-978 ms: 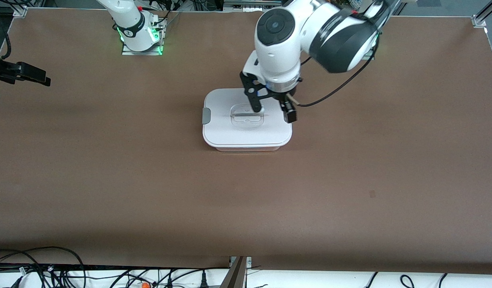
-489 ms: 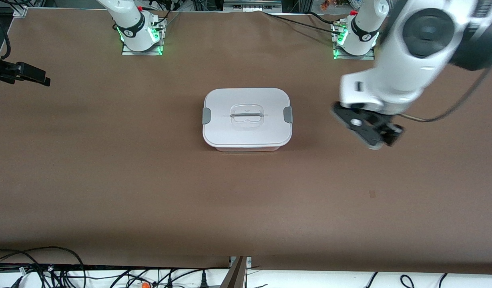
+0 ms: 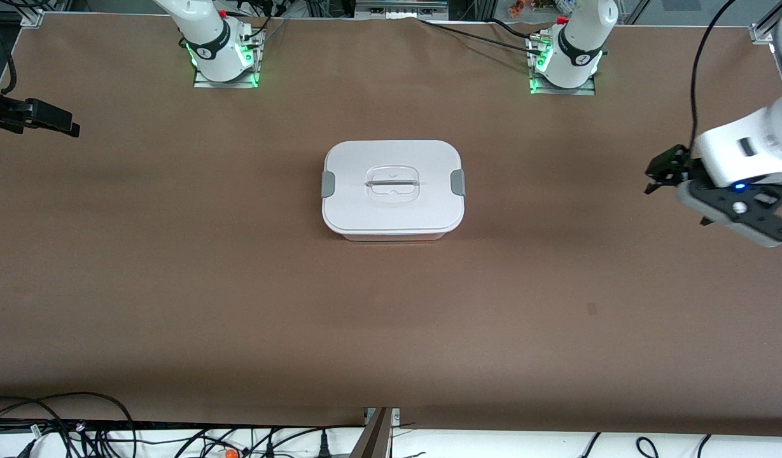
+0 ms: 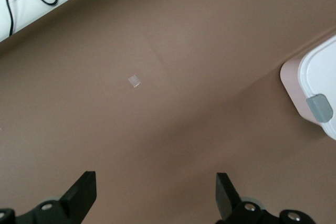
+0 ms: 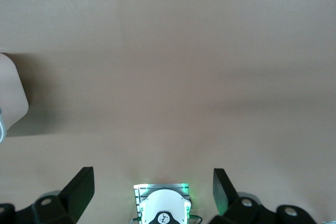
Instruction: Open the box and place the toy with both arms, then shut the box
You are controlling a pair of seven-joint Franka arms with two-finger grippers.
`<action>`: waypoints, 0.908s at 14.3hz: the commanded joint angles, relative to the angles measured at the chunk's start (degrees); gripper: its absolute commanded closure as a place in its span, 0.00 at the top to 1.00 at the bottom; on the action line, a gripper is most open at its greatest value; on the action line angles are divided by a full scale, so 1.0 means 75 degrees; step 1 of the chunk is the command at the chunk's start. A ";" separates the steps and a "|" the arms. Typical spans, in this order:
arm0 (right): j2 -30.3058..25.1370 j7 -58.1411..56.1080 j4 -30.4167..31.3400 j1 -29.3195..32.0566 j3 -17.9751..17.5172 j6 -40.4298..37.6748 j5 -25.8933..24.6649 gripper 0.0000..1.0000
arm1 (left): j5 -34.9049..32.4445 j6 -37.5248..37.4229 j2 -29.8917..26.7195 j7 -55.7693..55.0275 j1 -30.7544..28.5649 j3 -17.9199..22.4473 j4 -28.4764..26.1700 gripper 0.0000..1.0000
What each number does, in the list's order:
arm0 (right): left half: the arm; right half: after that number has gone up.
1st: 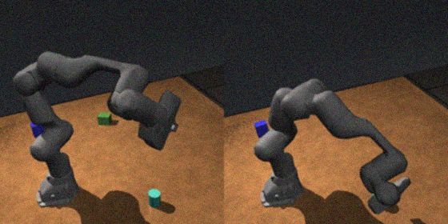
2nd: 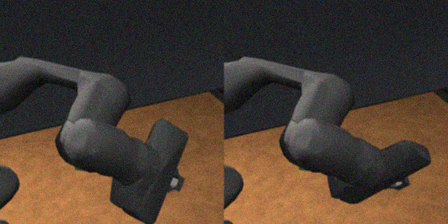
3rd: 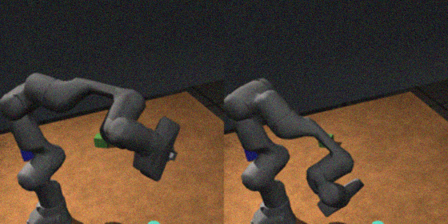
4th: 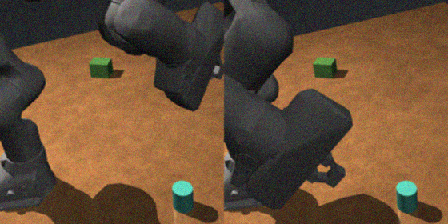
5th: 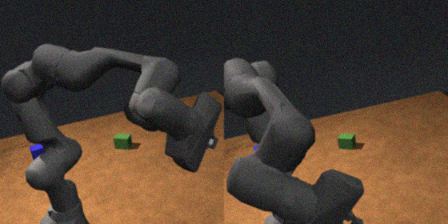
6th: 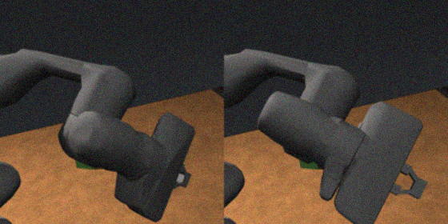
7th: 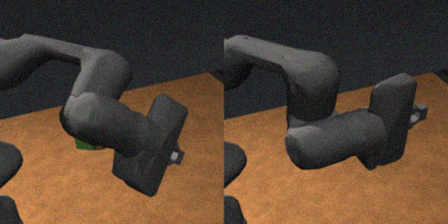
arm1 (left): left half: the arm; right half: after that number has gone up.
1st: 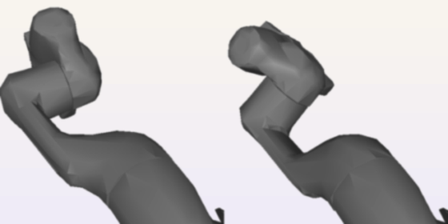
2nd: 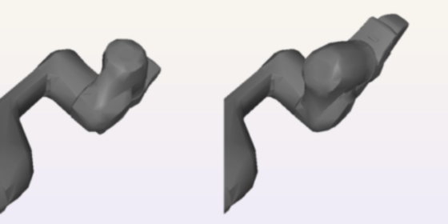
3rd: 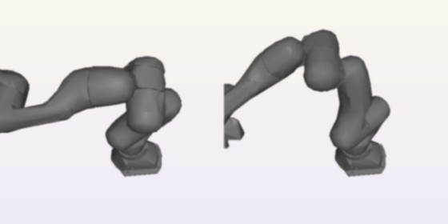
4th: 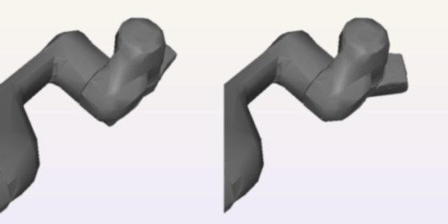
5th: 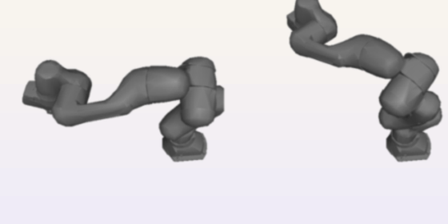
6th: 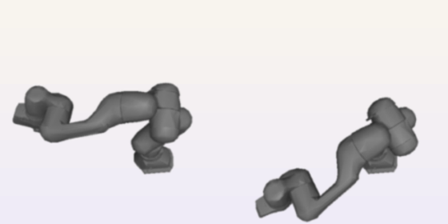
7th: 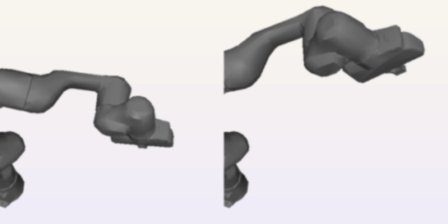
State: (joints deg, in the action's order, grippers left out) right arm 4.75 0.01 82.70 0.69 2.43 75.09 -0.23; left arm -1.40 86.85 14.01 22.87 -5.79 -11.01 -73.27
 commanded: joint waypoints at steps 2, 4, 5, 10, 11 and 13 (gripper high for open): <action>-0.0025 -0.0083 -0.0022 0.0025 0.0028 0.0019 0.0124 1.00 | 0.0632 0.0970 -0.1902 -0.1319 0.0908 0.1720 -0.2895 1.00; -0.0025 -0.0083 -0.0022 0.0025 0.0028 0.0019 0.0124 1.00 | 0.0598 0.0970 -0.2160 -0.3041 0.1264 0.1972 -0.3108 1.00; -0.0025 -0.0083 -0.0022 0.0014 0.0028 0.0019 0.0124 1.00 | 0.0539 0.0970 -0.2266 -0.3328 0.1334 0.1972 -0.3179 1.00; -0.0036 -0.0083 -0.0022 0.0025 0.0039 0.0019 0.0124 1.00 | -0.0095 0.0982 -0.2255 -0.3085 0.1593 0.1925 -0.3133 1.00; -0.0025 -0.0083 -0.0022 0.0025 0.0039 0.0019 0.0124 1.00 | -0.0094 0.0982 -0.2244 -0.3084 0.1592 0.1925 -0.3132 1.00; -0.0025 -0.0083 -0.0022 0.0025 0.0039 0.0019 0.0124 1.00 | -0.0094 0.0982 -0.2243 -0.3096 0.1592 0.1878 -0.3121 1.00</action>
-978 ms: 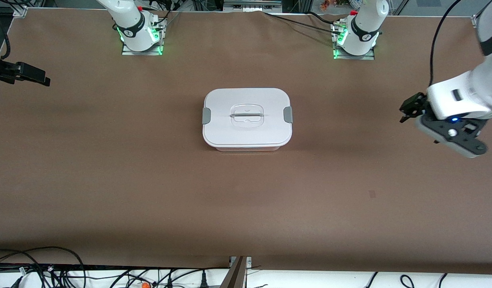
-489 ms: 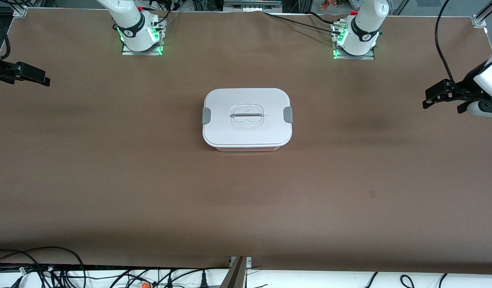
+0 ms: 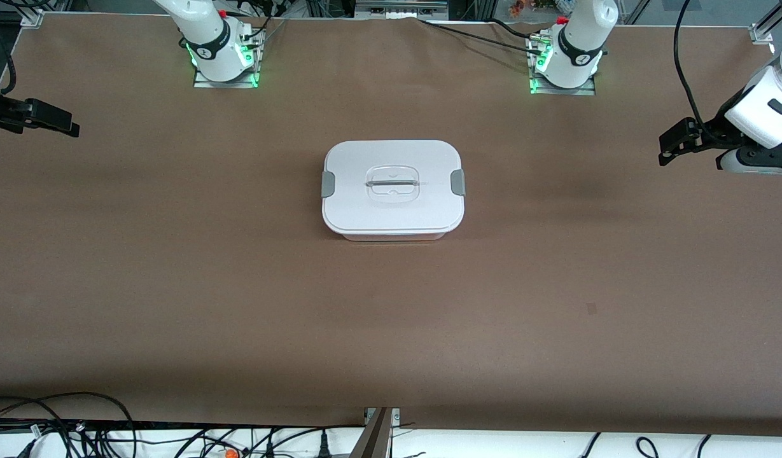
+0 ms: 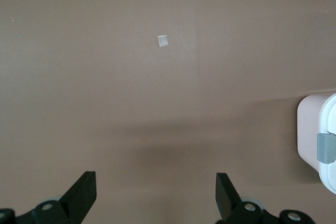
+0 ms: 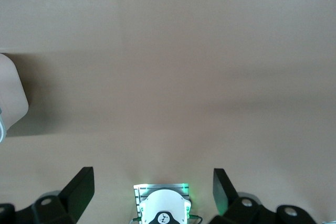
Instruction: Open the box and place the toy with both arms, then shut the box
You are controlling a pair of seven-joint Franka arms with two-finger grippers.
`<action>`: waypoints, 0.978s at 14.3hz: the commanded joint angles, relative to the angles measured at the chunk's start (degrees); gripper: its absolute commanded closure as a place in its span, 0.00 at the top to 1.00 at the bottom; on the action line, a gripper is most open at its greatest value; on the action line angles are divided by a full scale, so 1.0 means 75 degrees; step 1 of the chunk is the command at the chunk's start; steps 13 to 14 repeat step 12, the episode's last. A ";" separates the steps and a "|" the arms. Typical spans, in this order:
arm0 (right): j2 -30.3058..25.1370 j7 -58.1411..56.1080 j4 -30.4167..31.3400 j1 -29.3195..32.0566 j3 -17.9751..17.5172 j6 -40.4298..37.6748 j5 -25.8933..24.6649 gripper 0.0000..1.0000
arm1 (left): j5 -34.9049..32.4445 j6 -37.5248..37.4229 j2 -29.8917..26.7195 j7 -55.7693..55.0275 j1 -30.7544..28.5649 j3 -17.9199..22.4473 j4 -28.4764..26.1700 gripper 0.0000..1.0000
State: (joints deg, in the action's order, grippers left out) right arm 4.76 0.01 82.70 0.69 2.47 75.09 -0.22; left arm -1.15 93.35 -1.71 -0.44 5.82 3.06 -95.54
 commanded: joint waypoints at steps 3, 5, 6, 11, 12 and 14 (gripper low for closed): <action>-0.0025 -0.0083 -0.0022 0.0025 0.0033 0.0019 0.0124 1.00 | -0.0151 0.0105 -0.0124 0.0000 0.0032 -0.0010 -0.0117 1.00; -0.0025 -0.0083 -0.0022 0.0025 0.0033 0.0019 0.0124 1.00 | -0.0163 0.0070 -0.0088 0.0000 -0.0119 -0.0126 -0.0093 1.00; -0.0025 -0.0083 -0.0022 0.0025 0.0033 0.0019 0.0124 1.00 | -0.0163 0.0070 -0.0088 0.0000 -0.0584 -0.0591 -0.0093 1.00; -0.0025 -0.0083 -0.0022 0.0037 0.0033 0.0019 0.0124 1.00 | -0.0198 0.0070 -0.0147 -0.0011 -0.0706 -0.0889 -0.0093 1.00; -0.0025 -0.0083 -0.0022 0.0037 0.0033 0.0019 0.0124 1.00 | -0.0198 0.0070 -0.0147 0.0000 -0.0695 -0.0865 -0.0093 1.00; -0.0025 -0.0083 -0.0022 0.0037 0.0033 0.0019 0.0124 1.00 | -0.0198 0.0070 -0.0147 0.0000 -0.0695 -0.0865 -0.0093 1.00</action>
